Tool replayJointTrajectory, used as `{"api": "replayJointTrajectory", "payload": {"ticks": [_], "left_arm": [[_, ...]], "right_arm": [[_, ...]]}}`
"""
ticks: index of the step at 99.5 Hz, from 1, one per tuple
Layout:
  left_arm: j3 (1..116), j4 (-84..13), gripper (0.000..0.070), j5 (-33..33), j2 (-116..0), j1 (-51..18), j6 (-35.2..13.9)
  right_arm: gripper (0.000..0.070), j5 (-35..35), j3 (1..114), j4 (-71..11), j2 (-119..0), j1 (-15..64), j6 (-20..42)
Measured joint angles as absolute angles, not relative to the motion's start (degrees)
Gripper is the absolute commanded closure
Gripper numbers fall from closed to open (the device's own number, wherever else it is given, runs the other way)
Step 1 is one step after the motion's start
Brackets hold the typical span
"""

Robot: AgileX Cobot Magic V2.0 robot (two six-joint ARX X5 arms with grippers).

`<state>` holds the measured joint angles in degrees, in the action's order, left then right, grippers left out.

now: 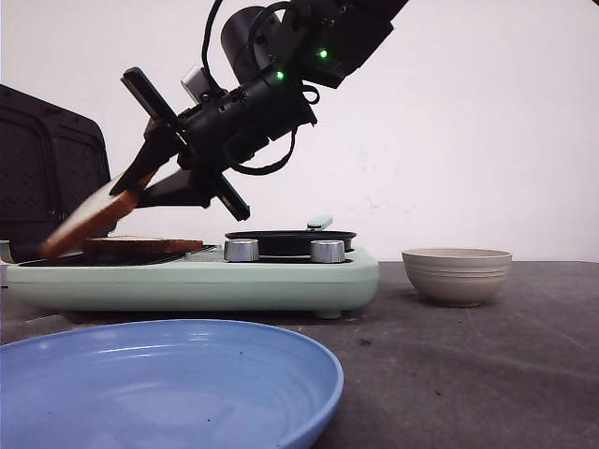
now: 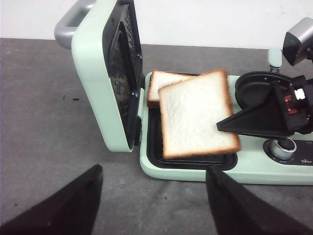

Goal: Make breakfast with bread and shrimp
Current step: 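Lower the bread onto the grill plate beside the first slice, then open the right gripper and withdraw it up and away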

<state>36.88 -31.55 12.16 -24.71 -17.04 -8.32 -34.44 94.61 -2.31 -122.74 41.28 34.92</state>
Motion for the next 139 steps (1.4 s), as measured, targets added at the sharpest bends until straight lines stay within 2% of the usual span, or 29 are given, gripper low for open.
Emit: {"api": "replayJointTrajectory", "payload": {"ticks": [55,59,67,86,139], "left_arm": [[36.9,-31.5,0.0347,12.1,-24.7,-17.0,-8.3],[36.9,-31.5,0.0347,12.2,-24.7,-17.0,-8.3],[36.9,-31.5,0.0347,12.2,-24.7,-17.0,-8.3],[36.9,-31.5,0.0347,12.1,-24.7,-17.0,-8.3],[36.9,-31.5,0.0347,12.2,-24.7,-17.0,-8.3]], "right_arm": [[0.0406,-31.4,94.6,-6.7,-122.7,41.6,32.6],[0.0398,-31.2,94.6,-6.8,-122.7,41.6,32.3],[0.0336,-31.1,94.6,-7.0,-122.7,41.6,32.0],[0.0334,-29.8,94.6,-7.7,-122.7,41.6,31.7],[0.0334,-26.7,102.5,-19.9,-122.7,41.6,25.2]]}}
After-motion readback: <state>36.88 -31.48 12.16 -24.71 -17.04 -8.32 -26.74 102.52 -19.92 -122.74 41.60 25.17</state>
